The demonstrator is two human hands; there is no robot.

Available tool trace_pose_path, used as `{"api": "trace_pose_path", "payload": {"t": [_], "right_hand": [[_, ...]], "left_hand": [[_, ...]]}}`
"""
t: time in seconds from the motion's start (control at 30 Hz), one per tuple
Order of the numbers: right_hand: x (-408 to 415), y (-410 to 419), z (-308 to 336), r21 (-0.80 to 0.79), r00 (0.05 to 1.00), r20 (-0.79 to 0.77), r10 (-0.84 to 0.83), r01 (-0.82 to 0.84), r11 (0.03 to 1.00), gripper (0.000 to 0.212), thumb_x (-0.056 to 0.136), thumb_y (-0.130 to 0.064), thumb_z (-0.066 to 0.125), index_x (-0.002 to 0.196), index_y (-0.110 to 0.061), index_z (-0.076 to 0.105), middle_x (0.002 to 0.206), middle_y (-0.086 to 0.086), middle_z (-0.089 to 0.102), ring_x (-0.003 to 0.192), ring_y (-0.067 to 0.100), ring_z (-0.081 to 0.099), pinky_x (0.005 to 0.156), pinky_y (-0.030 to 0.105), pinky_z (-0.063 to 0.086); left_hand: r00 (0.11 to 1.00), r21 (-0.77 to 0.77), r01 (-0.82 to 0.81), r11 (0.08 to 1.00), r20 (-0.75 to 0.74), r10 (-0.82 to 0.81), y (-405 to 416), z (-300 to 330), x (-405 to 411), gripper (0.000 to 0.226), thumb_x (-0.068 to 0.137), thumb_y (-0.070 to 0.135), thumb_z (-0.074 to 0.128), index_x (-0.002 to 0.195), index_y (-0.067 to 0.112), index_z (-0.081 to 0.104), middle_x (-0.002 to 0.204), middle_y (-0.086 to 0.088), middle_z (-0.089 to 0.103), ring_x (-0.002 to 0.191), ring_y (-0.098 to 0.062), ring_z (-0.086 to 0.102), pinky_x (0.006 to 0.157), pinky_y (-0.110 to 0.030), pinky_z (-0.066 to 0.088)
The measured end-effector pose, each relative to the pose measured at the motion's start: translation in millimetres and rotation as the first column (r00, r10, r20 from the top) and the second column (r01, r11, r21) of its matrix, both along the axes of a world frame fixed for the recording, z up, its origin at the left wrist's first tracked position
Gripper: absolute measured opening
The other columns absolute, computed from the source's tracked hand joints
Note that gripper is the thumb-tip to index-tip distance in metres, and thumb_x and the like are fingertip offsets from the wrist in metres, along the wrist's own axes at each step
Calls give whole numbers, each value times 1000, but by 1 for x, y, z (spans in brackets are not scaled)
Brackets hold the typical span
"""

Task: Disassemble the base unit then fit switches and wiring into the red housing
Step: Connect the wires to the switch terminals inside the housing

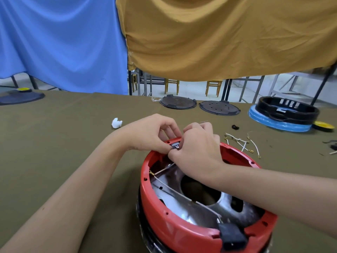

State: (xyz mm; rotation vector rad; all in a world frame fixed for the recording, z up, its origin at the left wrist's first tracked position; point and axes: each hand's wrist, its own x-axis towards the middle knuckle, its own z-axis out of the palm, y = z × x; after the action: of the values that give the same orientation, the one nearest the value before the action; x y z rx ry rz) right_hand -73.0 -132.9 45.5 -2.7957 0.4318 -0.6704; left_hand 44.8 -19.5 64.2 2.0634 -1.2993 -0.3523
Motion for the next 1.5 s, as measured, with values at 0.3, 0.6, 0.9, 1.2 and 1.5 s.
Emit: {"api": "trace_pose_path", "payload": {"t": [0.3, 0.6, 0.9, 1.2, 1.5], "right_hand": [[1, 7, -6, 65, 998, 64, 19, -23, 998, 12, 78, -25, 63, 72, -20, 53, 113, -10, 56, 115, 16, 32, 79, 33, 19], [-1, -5, -3, 57, 997, -71, 16, -12, 998, 23, 85, -38, 66, 92, -17, 72, 121, -9, 53, 121, 18, 31, 85, 34, 23], [-28, -77, 49, 458, 982, -23, 189, -158, 875, 12, 85, -33, 71, 79, -26, 78, 80, -17, 74, 77, 1, 67, 74, 26, 52], [-25, -152, -8, 814, 957, 233, -170, -97, 572, 13, 92, -14, 62, 88, -13, 75, 90, 4, 76, 86, 17, 69, 80, 31, 56], [-24, -189, -35, 624, 926, 71, -372, 250, 741, 12, 83, -23, 63, 77, -18, 72, 81, 1, 71, 84, 22, 66, 68, 32, 50]], "left_hand": [[979, -7, 6, 1000, -205, -7, 4, 3, 1, 25, 81, 4, 64, 99, 19, 71, 101, -3, 71, 73, -19, 69, 56, -23, 52], [987, 37, 11, 999, -159, -5, 8, 7, 0, 35, 74, 17, 70, 108, 25, 71, 105, 6, 73, 90, -31, 72, 78, -48, 61], [989, -10, -82, 997, -125, 80, 7, 2, 7, 37, 70, 19, 66, 105, 30, 72, 103, 12, 75, 92, -9, 73, 89, -39, 59], [991, -17, -136, 991, 1, 136, -11, -13, 3, 22, 78, 48, 66, 98, 41, 71, 92, 13, 72, 88, -10, 70, 92, -45, 54], [989, -111, -149, 983, 2, 151, -16, -19, 7, 8, 91, 35, 70, 97, 38, 74, 93, 9, 76, 88, -14, 72, 92, -48, 54]]}}
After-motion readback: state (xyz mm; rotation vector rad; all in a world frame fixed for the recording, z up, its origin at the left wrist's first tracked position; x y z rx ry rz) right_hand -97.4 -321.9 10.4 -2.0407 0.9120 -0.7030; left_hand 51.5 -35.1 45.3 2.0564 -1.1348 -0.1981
